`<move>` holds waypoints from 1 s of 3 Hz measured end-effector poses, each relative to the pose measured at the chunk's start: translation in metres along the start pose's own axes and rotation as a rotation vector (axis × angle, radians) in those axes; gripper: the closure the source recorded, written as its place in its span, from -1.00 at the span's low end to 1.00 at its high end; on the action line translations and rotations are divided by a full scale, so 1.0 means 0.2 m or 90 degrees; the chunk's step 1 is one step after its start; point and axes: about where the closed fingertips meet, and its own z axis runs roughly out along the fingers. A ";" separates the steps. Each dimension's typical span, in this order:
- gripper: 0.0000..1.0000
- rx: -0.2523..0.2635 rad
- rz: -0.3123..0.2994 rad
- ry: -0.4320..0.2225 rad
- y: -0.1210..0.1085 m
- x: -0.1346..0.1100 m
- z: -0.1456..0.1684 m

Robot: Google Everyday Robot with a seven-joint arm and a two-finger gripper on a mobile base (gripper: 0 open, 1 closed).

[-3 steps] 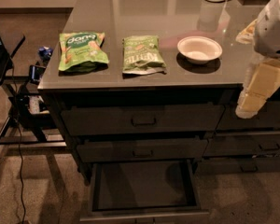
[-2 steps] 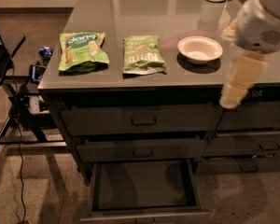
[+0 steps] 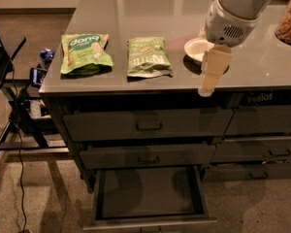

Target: Place green jalapeno chip bag into bottom drawer

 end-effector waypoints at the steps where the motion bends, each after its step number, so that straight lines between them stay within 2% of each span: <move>1: -1.00 0.000 0.000 0.000 0.00 0.00 0.00; 2: -1.00 0.015 -0.022 -0.021 -0.09 -0.10 0.05; 3: -1.00 0.017 -0.050 -0.028 -0.22 -0.22 0.13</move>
Offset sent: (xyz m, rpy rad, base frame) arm 0.0504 0.0418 -0.0028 0.0466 -0.0748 0.0779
